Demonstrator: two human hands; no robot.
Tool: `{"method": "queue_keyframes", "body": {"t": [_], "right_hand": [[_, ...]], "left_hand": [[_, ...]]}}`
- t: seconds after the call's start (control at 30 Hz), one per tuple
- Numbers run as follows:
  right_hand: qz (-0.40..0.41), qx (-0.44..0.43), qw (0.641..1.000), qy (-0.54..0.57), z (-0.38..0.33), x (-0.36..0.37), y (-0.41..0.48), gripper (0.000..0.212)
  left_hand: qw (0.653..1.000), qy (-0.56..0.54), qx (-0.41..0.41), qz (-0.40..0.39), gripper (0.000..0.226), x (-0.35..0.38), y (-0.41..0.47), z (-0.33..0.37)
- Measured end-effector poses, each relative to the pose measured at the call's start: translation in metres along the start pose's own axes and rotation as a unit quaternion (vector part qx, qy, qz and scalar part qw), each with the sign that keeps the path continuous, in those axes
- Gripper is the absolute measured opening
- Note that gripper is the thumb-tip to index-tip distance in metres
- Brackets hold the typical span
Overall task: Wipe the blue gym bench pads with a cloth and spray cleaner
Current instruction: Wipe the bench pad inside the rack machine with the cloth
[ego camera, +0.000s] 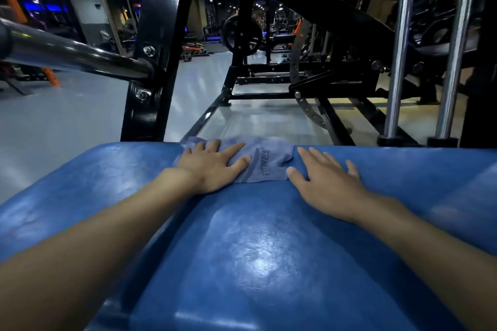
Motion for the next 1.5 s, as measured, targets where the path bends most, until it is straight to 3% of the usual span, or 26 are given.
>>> {"method": "queue_keyframes", "body": {"t": [0.2,0.37,0.53,0.67,0.83,1.03,1.2,1.5], "right_hand": [[0.033,-0.008,0.999,-0.019,0.004,-0.032,-0.001,0.059],[0.083,-0.077,0.994,0.000,-0.052,-0.041,0.025,0.054],[0.023,-0.115,0.992,-0.037,-0.086,-0.001,0.058,0.056],[0.024,-0.132,0.989,-0.059,-0.069,0.006,0.064,0.058],[0.031,-0.107,0.991,-0.072,-0.017,-0.008,0.050,0.078],[-0.022,-0.012,0.994,-0.109,0.016,-0.029,0.036,0.056],[-0.036,-0.012,0.996,-0.086,-0.002,-0.018,0.037,0.067],[0.007,-0.033,0.995,-0.097,0.053,-0.026,0.036,0.058]], "left_hand": [[0.998,-0.022,0.060,-0.005,0.065,0.001,-0.004,0.061],[0.991,-0.113,0.066,0.041,0.062,-0.018,0.000,0.014],[0.995,-0.099,0.009,0.007,0.062,-0.011,-0.013,-0.034],[0.997,-0.076,0.001,0.004,0.056,-0.006,-0.016,-0.032],[0.998,-0.055,0.010,-0.011,0.056,0.000,-0.019,-0.004],[0.998,-0.007,0.055,-0.019,0.063,0.005,-0.032,0.032],[0.998,0.009,0.058,-0.022,0.068,0.004,-0.036,0.038],[0.998,-0.009,0.050,-0.035,0.068,0.005,-0.025,0.062]]}}
Point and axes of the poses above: each hand's wrist, its own y-axis towards the middle knuckle, its own x-axis out of the palm, z = x × y, the point moved 8 cm from there along y, towards the middle knuckle, and after that the axes turned 5 degrees about -z, right-handed, at the moved point
